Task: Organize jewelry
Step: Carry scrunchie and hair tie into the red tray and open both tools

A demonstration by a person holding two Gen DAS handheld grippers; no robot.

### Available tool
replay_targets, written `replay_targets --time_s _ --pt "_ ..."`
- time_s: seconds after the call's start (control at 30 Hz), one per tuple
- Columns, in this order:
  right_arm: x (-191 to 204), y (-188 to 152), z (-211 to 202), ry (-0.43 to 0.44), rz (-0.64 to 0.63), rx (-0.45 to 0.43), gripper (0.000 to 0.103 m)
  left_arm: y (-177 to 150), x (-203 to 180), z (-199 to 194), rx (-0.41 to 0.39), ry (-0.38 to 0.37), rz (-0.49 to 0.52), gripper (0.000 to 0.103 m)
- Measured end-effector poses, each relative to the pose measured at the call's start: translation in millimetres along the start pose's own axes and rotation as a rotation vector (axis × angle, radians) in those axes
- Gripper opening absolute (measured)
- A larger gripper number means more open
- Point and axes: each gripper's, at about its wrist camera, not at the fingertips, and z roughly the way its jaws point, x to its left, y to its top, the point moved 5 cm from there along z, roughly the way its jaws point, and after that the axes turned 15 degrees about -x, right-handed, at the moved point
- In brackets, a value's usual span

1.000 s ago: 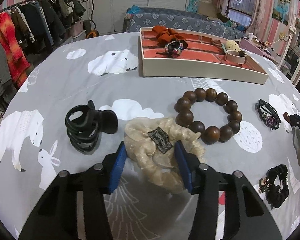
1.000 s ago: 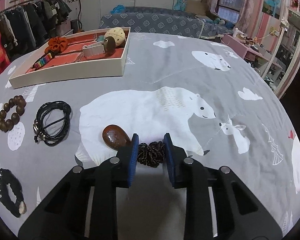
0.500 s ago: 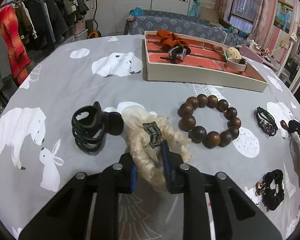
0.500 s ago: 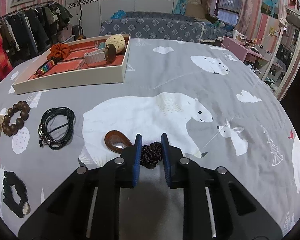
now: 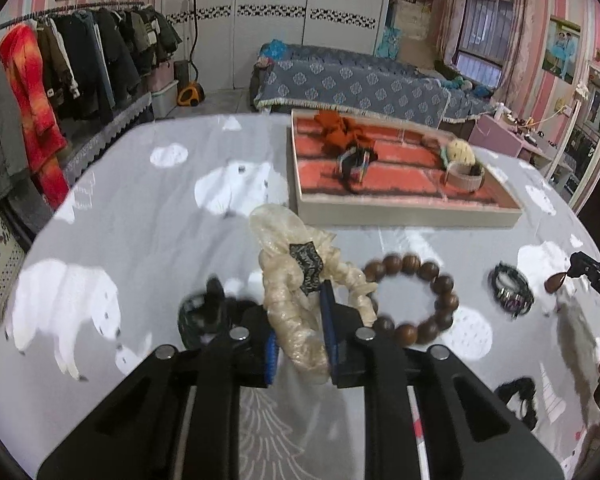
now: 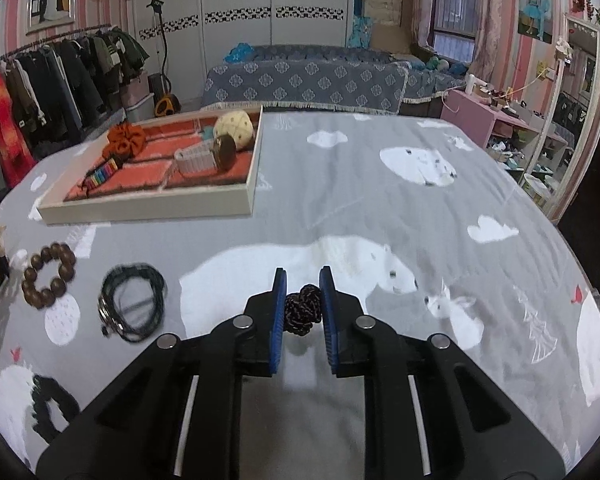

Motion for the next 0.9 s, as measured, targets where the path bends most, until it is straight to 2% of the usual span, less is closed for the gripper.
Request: replay_targets --time_s 0.47,0.73,0.9 --pt "18 65 24 0.038 -0.008 -0.058 0.017 84 -1 18 -0.075 -0.020 0.003 0.019" --pt "48 102 53 0.082 -0.042 -0.086 0.017 109 -20 53 -0.084 -0.050 -0.004 0.019" --pt "65 117 78 0.122 -0.021 -0.093 0.017 118 -35 77 -0.084 -0.073 -0.007 0.019"
